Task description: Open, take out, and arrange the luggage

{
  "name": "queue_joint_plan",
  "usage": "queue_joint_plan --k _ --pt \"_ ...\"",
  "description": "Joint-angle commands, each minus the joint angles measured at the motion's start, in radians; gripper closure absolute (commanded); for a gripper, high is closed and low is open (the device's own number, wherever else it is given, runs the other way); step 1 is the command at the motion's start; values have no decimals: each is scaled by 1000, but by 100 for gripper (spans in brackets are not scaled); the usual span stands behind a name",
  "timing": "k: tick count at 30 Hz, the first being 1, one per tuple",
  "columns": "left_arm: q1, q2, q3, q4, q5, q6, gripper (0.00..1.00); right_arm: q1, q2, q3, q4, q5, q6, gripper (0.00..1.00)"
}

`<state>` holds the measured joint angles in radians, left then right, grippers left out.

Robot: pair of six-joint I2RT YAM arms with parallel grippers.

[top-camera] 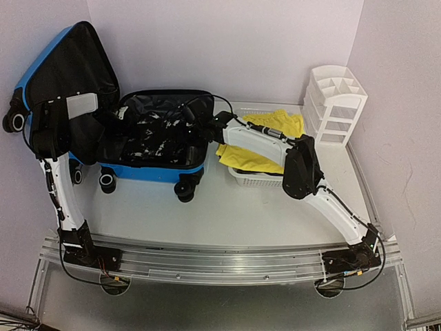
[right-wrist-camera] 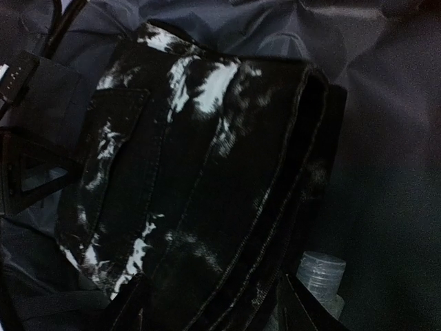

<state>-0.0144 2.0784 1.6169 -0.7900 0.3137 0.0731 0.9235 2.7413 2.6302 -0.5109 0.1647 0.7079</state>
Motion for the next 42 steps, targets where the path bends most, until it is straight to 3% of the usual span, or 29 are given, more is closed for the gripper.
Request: queue_joint_plan --k 1,6,19,21,25,27,29,31,42 --pt "5 33 -28 32 41 3 13 25 59 55 -32 134 -39 44" --pt "-2 47 -68 55 55 0 20 25 82 56 -74 218 -88 45" --pt "-49 101 -50 91 206 -64 27 11 266 141 -3 -55 95 48" --pt "-51 104 -40 97 246 -113 36 11 269 124 26 -84 110 49" --pt "-51 87 -28 111 276 -137 67 9 285 120 68 -137 151 60" --pt "-49 63 -29 115 286 -134 87 5 277 113 77 -136 156 75" --pt "-45 42 -18 105 298 -133 99 -3 258 92 101 -139 172 92" --pt "-39 35 6 84 309 -133 100 -14 238 77 132 -148 189 100" --pt "-28 1 259 -106 327 -118 100 -58 29 61 313 -107 153 100"
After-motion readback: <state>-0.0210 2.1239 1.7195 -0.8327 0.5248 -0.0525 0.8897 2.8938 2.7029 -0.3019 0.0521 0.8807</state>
